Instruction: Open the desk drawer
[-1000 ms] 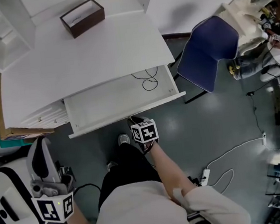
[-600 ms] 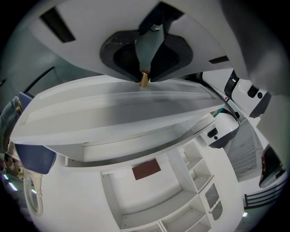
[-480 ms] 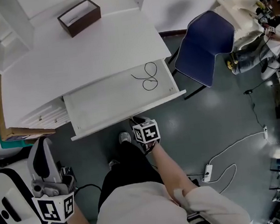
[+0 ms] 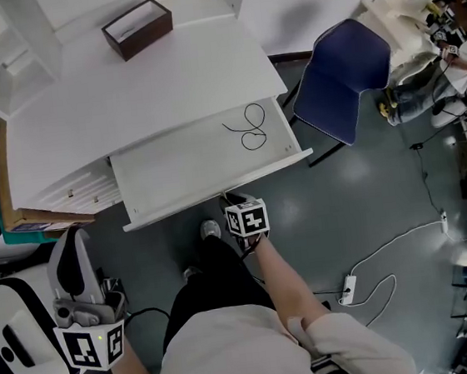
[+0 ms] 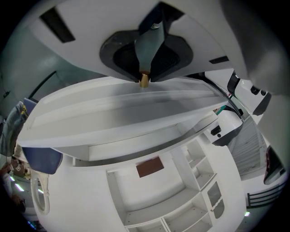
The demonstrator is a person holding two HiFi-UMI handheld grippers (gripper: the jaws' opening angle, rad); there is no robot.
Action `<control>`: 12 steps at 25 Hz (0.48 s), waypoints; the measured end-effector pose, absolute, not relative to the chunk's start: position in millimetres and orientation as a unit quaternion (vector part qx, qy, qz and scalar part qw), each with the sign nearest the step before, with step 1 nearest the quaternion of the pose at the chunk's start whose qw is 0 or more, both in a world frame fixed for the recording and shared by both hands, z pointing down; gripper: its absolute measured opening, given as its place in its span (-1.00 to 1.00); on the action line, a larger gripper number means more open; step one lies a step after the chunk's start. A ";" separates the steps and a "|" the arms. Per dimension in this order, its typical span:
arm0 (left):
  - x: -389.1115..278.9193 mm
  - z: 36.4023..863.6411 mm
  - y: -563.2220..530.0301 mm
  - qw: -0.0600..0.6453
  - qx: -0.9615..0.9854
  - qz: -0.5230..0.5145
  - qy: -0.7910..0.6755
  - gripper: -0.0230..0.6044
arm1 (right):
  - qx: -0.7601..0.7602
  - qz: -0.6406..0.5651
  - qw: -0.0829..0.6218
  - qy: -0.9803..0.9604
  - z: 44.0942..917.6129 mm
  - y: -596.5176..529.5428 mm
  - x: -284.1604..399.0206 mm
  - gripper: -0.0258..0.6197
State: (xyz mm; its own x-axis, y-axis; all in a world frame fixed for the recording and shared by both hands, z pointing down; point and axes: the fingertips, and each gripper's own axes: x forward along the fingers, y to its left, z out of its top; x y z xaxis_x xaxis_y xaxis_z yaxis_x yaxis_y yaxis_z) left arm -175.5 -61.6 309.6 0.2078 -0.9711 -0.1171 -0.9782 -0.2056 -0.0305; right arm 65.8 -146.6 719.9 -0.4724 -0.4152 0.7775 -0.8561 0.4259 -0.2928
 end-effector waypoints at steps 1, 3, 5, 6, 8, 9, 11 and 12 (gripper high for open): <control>-175.7 309.1 -60.4 0.049 -0.776 0.036 0.628 -0.91 | 0.410 0.351 0.313 -0.781 719.2 -145.8 66.3 -0.67; -176.0 308.5 -58.8 0.050 -0.777 0.035 0.626 -0.91 | 0.418 0.346 0.310 -0.781 714.6 -143.4 68.5 -0.66; -175.6 307.5 -57.8 0.050 -0.779 0.038 0.624 -0.91 | 0.425 0.336 0.303 -0.784 706.3 -141.3 72.5 -0.72; -174.6 306.7 -57.4 0.051 -0.780 0.039 0.622 -0.91 | 0.430 0.332 0.298 -0.785 701.2 -140.5 75.0 -0.84; -171.0 304.9 -57.3 0.052 -0.784 0.041 0.617 -0.91 | 0.438 0.328 0.284 -0.787 689.5 -138.6 79.0 -0.92; -168.7 304.2 -57.4 0.052 -0.787 0.042 0.614 -0.91 | 0.441 0.327 0.275 -0.789 682.9 -137.3 80.3 -0.92; -164.0 302.8 -57.6 0.054 -0.792 0.046 0.606 -0.91 | 0.446 0.318 0.260 -0.795 669.1 -134.6 81.8 -0.92; -161.8 301.9 -57.6 0.055 -0.795 0.047 0.603 -0.91 | 0.448 0.312 0.254 -0.798 662.1 -133.4 82.2 -0.92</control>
